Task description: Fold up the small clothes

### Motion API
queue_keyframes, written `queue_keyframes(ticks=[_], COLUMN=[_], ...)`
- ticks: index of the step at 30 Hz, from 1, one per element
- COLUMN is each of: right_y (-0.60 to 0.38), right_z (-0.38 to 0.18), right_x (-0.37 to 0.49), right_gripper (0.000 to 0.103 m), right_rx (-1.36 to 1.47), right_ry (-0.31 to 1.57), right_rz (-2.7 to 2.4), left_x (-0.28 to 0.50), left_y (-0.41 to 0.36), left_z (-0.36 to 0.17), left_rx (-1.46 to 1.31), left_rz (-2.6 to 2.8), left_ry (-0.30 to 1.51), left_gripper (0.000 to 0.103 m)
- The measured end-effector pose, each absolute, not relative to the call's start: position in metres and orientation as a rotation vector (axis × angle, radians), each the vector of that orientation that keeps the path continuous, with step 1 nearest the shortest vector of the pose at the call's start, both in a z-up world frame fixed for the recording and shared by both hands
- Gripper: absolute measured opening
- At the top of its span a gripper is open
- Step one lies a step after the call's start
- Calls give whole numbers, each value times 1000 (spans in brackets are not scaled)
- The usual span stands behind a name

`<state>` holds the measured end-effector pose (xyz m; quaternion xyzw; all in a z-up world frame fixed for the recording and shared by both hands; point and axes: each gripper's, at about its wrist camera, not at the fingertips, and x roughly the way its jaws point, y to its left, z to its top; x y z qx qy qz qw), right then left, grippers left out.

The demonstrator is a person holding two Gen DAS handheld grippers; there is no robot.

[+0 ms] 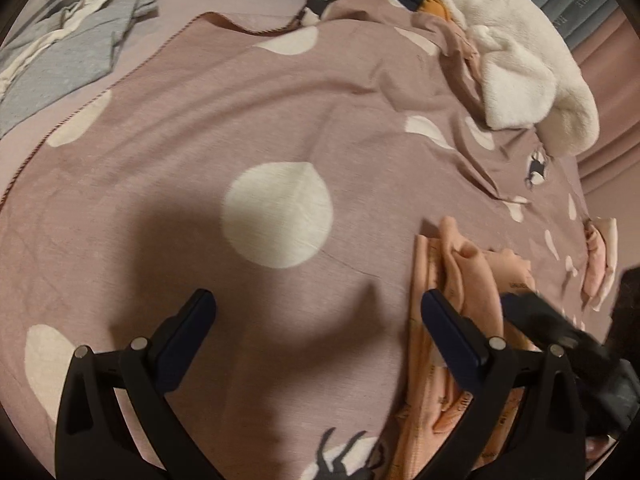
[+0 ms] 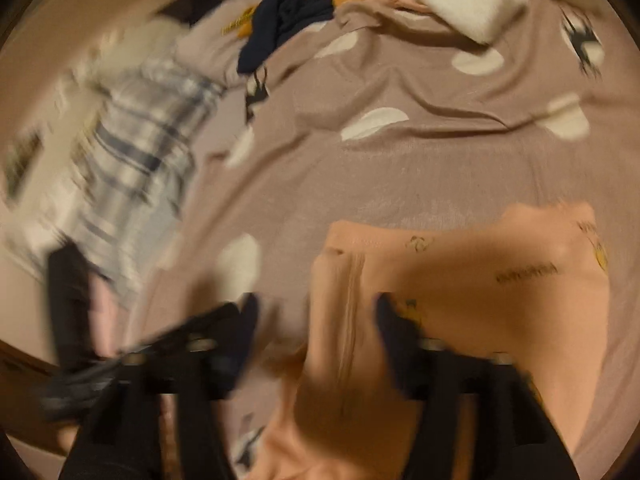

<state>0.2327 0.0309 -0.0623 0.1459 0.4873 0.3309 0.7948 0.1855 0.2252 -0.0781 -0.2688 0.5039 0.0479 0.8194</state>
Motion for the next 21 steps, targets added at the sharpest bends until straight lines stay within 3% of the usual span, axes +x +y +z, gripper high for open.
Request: queue_keyframes(ticks=[4, 6, 7, 8, 13, 16, 21], right_y=[17, 20, 21, 21, 27, 27, -27], right_z=[-49, -59, -65, -72, -105, -101, -93], right_x=[176, 151, 142, 133, 94, 67, 55], right_gripper=[68, 59, 50, 48, 48, 48, 48], right_rx=[156, 101, 88, 91, 44, -44, 215], right_ry=[927, 938, 961, 983, 1032, 967, 999], right_rz=[796, 858, 886, 903, 971, 994, 935], left_x=[189, 188, 187, 184, 146, 126, 103], left_y=[220, 218, 217, 215, 197, 181, 159], left_z=[-81, -81, -79, -76, -58, -55, -45], left_rx=[-541, -524, -521, -523, -518, -538, -555], left_rz=[139, 144, 132, 111, 45, -58, -270], left_ry=[1092, 1100, 1101, 1095, 1052, 1043, 983], left_gripper=[103, 102, 102, 102, 103, 102, 103])
